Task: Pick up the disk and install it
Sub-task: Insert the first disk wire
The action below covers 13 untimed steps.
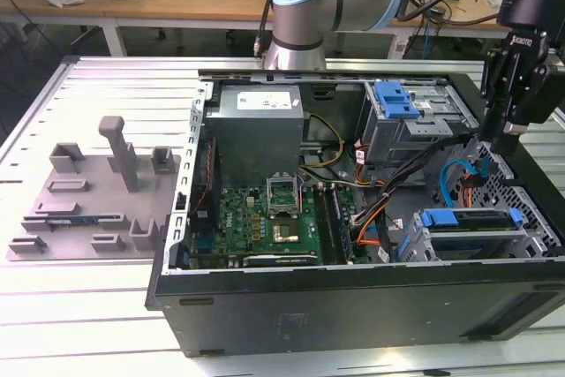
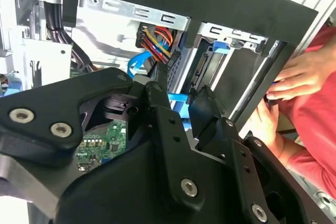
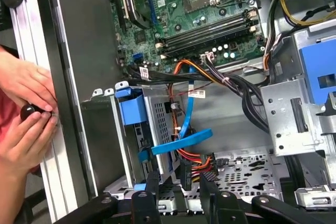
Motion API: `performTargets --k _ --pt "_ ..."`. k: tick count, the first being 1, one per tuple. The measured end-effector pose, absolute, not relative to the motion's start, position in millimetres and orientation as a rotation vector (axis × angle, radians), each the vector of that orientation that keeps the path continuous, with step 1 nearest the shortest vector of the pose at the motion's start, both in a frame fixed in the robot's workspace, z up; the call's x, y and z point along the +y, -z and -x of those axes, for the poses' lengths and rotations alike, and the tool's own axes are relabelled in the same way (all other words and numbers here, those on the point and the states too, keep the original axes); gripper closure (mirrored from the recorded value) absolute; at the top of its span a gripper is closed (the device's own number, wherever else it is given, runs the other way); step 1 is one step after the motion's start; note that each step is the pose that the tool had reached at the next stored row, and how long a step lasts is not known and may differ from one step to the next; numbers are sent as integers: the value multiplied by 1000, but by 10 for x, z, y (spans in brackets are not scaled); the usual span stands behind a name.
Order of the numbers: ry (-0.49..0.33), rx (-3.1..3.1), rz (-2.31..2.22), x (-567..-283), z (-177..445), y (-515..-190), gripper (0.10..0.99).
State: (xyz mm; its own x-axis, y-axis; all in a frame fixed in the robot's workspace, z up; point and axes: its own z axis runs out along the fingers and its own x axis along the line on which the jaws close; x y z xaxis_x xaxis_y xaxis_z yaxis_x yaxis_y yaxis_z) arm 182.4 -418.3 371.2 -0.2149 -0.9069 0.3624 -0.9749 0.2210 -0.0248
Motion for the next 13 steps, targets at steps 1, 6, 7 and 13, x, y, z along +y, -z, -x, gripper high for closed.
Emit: performTargets --k 1,6,7,13 --pt "-361 -2227 -1770 -4178 -1824 -3703 643" --pt "-358 -2223 -1769 -4171 -1833 -3665 643" --pt "-357 -2222 -1768 -4171 -1835 -3657 643" --pt "-344 -2209 -1764 -4171 -1873 -3584 733"
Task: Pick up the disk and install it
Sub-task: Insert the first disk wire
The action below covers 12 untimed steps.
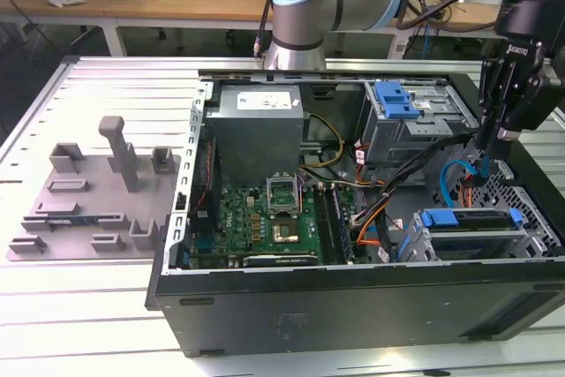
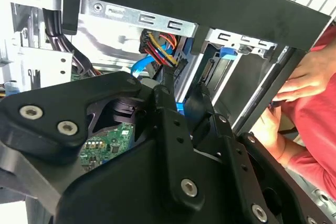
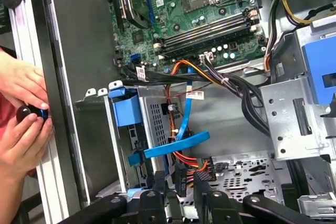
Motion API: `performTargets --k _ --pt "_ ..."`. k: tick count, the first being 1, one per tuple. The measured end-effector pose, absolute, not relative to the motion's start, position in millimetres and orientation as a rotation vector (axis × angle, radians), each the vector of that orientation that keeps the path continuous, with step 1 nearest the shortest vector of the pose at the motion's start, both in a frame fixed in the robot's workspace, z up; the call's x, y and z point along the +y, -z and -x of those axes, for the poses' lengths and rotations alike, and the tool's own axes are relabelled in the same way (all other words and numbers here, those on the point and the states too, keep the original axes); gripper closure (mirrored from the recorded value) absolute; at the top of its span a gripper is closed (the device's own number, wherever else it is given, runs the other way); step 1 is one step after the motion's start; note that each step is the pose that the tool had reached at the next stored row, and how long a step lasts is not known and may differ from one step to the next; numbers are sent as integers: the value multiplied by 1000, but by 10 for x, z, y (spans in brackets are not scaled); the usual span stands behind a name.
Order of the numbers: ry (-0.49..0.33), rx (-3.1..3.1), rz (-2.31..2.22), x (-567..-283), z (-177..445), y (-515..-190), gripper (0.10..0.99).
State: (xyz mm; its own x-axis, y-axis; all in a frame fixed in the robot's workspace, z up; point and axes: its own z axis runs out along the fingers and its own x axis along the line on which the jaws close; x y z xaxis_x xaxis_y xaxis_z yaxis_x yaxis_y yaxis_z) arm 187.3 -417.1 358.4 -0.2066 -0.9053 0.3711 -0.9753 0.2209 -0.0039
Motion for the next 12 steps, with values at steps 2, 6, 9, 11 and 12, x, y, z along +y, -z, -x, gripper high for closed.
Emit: performTargets --k 2,6,9,11,12 --pt "-340 -2205 -1762 -4170 -1885 -3561 733" --pt "-337 -2202 -1761 -4171 -1890 -3518 733" --pt "-338 -2202 -1761 -4170 -1896 -3476 733" --pt "-339 -2201 -1760 -4171 -1898 -3445 733" --pt "-339 -2201 -1760 -4171 -1898 -3431 733"
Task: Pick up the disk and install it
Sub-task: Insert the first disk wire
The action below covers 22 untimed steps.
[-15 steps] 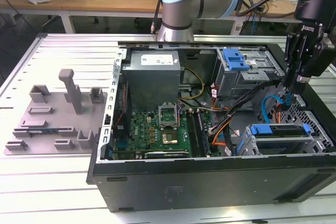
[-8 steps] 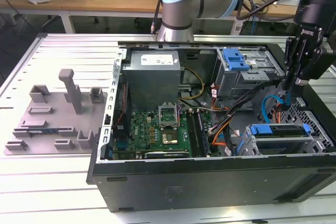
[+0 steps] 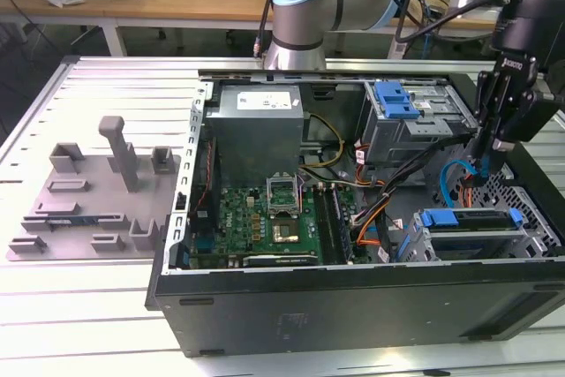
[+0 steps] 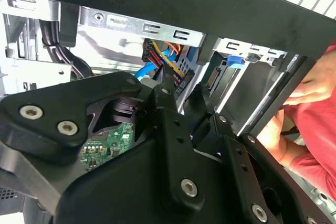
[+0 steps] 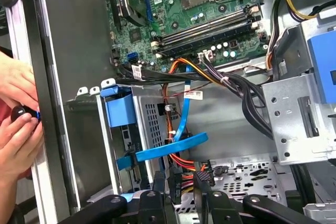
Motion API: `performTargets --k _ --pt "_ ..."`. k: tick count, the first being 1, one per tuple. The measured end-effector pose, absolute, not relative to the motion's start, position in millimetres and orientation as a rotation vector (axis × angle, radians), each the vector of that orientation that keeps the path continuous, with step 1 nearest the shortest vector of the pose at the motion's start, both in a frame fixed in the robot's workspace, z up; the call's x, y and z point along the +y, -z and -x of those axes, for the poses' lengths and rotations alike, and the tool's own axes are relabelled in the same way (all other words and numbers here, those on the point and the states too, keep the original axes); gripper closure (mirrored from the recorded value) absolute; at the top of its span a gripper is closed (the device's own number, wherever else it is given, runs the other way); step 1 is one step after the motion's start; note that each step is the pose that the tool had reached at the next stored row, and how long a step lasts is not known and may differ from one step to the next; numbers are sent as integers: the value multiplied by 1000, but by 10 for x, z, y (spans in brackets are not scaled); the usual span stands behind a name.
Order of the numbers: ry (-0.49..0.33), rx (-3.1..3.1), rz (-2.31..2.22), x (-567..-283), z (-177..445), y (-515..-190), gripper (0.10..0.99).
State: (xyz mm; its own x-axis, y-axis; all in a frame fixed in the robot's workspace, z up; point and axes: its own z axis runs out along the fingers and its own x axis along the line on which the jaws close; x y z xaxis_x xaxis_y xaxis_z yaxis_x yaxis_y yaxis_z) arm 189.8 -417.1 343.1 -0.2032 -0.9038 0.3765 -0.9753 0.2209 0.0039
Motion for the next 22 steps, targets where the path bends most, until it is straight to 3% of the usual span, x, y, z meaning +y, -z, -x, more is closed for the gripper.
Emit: performTargets --k 13,14,17,22 --pt "-359 -2193 -1752 -4168 -1897 -3420 733" --pt "-361 -2192 -1752 -4168 -1897 -3419 749" --pt "-369 -2187 -1749 -4168 -1897 -3417 918" --pt "-375 -2183 -1746 -4168 -1897 -3417 918"
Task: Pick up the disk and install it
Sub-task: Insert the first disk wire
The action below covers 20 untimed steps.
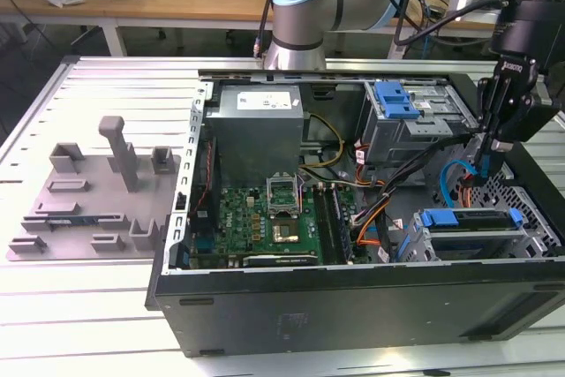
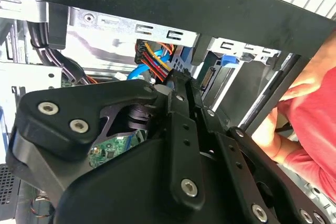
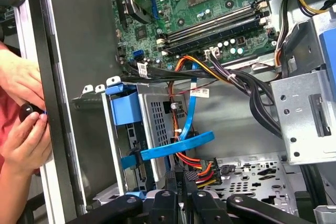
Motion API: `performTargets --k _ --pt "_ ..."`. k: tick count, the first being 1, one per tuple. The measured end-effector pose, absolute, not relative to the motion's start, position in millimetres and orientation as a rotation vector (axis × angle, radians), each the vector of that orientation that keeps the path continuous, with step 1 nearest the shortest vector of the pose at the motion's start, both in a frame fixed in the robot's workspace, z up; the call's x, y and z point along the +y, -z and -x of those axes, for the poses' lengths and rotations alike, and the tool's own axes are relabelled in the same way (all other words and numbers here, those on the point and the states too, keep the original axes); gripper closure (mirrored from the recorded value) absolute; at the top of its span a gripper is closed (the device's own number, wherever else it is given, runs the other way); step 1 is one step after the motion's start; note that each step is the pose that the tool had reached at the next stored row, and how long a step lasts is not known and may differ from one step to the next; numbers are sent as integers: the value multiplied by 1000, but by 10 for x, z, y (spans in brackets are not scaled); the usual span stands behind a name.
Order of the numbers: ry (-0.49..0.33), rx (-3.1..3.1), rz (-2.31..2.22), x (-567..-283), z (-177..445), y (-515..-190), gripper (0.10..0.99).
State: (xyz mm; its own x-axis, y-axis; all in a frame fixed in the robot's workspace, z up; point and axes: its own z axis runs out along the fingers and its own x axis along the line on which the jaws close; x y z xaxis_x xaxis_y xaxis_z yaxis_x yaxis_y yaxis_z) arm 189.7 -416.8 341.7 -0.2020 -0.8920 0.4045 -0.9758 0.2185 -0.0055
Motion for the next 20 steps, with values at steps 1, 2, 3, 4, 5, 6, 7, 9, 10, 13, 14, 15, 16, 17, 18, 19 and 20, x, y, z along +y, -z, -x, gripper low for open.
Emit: performTargets --k 1,2,3,4,5,6,7,9,10,13,14,15,16,17,18,19,20 --pt "-375 -2183 -1747 -4168 -1897 -3416 918" --pt "-375 -2183 -1746 -4168 -1897 -3417 918" --pt "-375 -2183 -1747 -4168 -1897 -3416 918" --pt "-375 -2184 -1747 -4171 -1896 -3415 918" --pt "-374 -2184 -1747 -4181 -1892 -3418 918" --pt "-372 -2185 -1748 -4193 -1888 -3420 918" --pt "-369 -2186 -1749 -4210 -1884 -3423 918" --pt "-362 -2191 -1753 -4241 -1880 -3427 918" --pt "-359 -2192 -1755 -4254 -1879 -3431 918" --pt "-351 -2196 -1759 -4298 -1876 -3447 918" --pt "-349 -2197 -1760 -4312 -1876 -3451 918" --pt "-345 -2200 -1763 -4338 -1875 -3455 918" --pt "-334 -2205 -1768 -4382 -1871 -3457 918" --pt "-326 -2209 -1774 -4418 -1864 -3458 918" --pt "-320 -2211 -1778 -4436 -1860 -3458 918" --pt "-314 -2213 -1782 -4449 -1858 -3458 918" --pt "-308 -2216 -1787 -4462 -1855 -3460 918"
